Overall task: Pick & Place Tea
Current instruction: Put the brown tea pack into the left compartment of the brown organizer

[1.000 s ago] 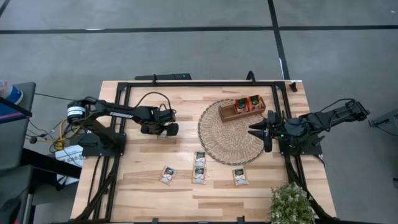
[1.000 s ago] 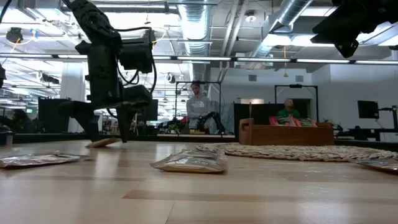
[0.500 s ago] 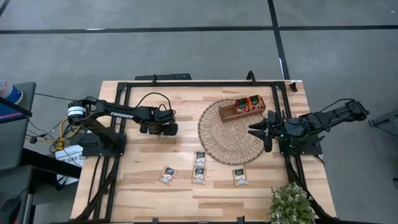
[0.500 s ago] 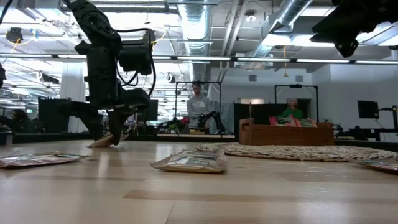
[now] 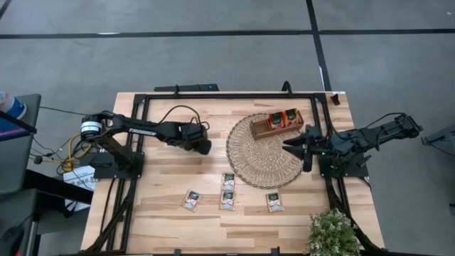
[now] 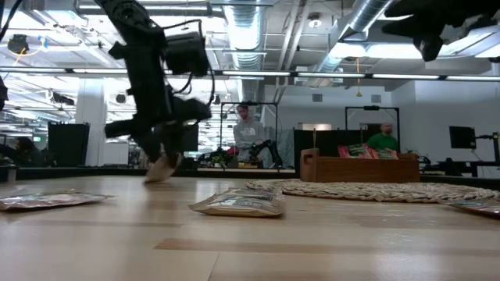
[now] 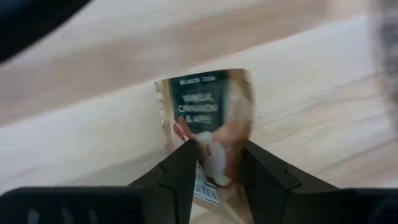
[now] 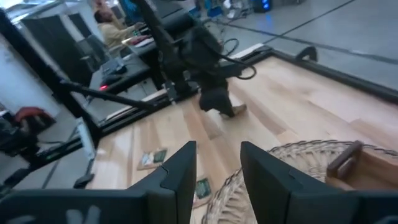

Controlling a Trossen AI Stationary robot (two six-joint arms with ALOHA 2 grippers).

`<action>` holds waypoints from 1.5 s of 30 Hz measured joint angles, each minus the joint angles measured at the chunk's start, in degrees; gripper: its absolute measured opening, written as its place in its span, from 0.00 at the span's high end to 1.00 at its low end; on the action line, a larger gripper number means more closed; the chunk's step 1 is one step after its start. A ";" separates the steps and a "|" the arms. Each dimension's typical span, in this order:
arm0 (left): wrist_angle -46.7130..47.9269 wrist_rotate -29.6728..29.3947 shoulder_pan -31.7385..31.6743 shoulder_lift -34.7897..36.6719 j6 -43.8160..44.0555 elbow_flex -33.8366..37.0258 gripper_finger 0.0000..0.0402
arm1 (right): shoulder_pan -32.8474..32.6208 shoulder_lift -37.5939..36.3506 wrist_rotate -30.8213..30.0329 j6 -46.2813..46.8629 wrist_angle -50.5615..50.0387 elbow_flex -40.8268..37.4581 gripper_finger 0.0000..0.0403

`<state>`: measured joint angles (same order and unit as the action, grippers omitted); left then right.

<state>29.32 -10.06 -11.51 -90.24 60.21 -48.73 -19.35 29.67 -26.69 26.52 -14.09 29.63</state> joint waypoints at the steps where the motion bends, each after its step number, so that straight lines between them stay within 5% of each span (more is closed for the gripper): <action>1: -0.39 -0.87 0.49 0.03 -0.87 -0.77 0.72 | 0.00 0.00 -0.86 0.02 -0.02 0.00 0.71; 8: -0.62 -6.80 3.39 0.22 -5.29 -4.44 0.73 | 0.00 0.00 -3.31 0.02 0.02 0.00 0.71; 25: 6.78 -4.41 5.65 -0.22 2.49 -4.42 0.73 | 0.00 0.00 -3.29 0.90 0.00 0.00 0.71; 45: 1.62 -1.57 2.17 -3.27 2.57 -4.51 0.25 | 0.00 0.00 -3.33 0.90 -0.47 0.00 0.71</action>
<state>30.95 -11.63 -9.34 -93.51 62.77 -53.23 -19.35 29.67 -30.02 27.42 -14.55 29.63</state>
